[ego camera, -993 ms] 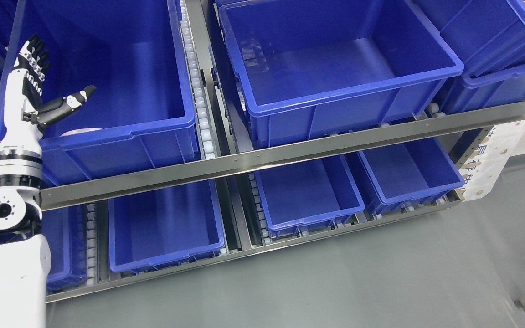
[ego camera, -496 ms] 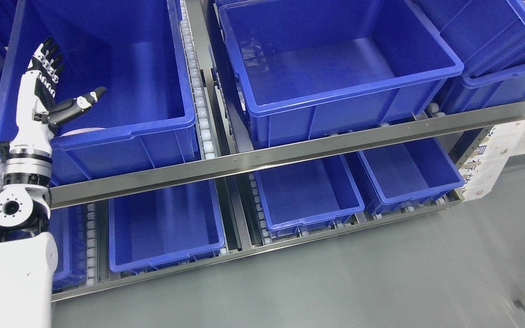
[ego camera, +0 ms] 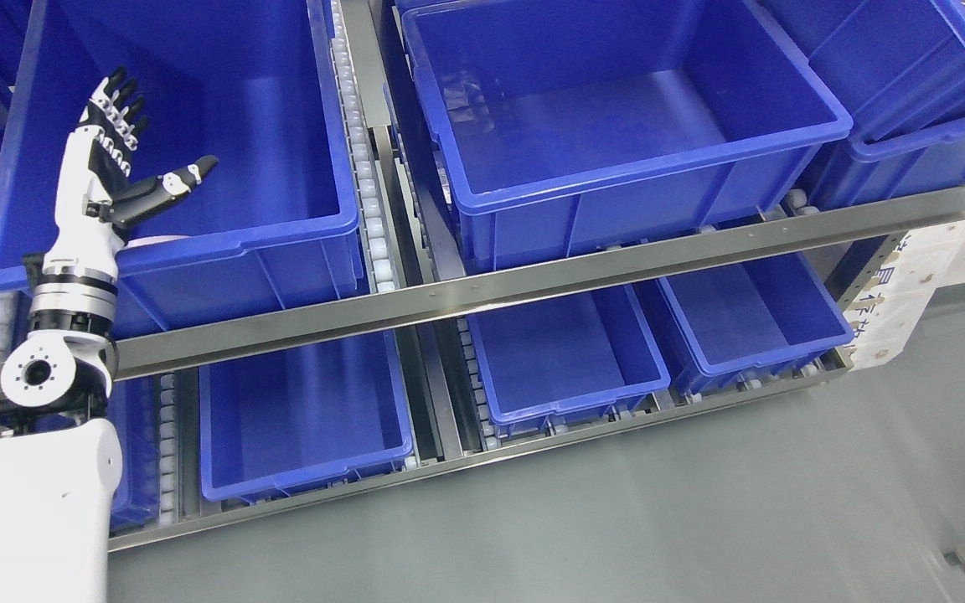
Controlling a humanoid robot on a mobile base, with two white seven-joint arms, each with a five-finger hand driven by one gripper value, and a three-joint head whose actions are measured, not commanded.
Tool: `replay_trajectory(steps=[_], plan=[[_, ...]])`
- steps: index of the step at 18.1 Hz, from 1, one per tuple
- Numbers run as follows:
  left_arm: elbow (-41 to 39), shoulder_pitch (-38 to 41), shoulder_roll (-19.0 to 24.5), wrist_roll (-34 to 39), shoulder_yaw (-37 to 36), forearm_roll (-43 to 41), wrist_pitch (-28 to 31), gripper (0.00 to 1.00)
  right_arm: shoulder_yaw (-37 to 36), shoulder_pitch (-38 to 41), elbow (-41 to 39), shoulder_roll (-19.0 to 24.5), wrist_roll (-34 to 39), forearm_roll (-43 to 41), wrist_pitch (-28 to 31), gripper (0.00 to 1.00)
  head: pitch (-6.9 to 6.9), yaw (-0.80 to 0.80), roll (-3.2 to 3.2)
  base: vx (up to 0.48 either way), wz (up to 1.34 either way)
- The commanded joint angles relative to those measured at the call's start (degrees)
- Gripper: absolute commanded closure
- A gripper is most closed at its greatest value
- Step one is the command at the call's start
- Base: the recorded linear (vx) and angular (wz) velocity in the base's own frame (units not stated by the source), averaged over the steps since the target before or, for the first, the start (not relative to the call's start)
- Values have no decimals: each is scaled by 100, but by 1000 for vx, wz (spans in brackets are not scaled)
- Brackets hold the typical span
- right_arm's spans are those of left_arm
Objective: Stack pink IKEA bowls on left shelf middle
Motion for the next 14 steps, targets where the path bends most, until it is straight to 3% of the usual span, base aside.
replay_trajectory(steps=[1,14], plan=[[69,-16,-77,-29,-218,113,-106,0,-62,9,-193,-100,3,0,3,0,0,0,0,0,0],[121,-15,-24,-293,54,175,-79,0,-62,9,-193,-100,3,0,3,0,0,0,0,0,0]])
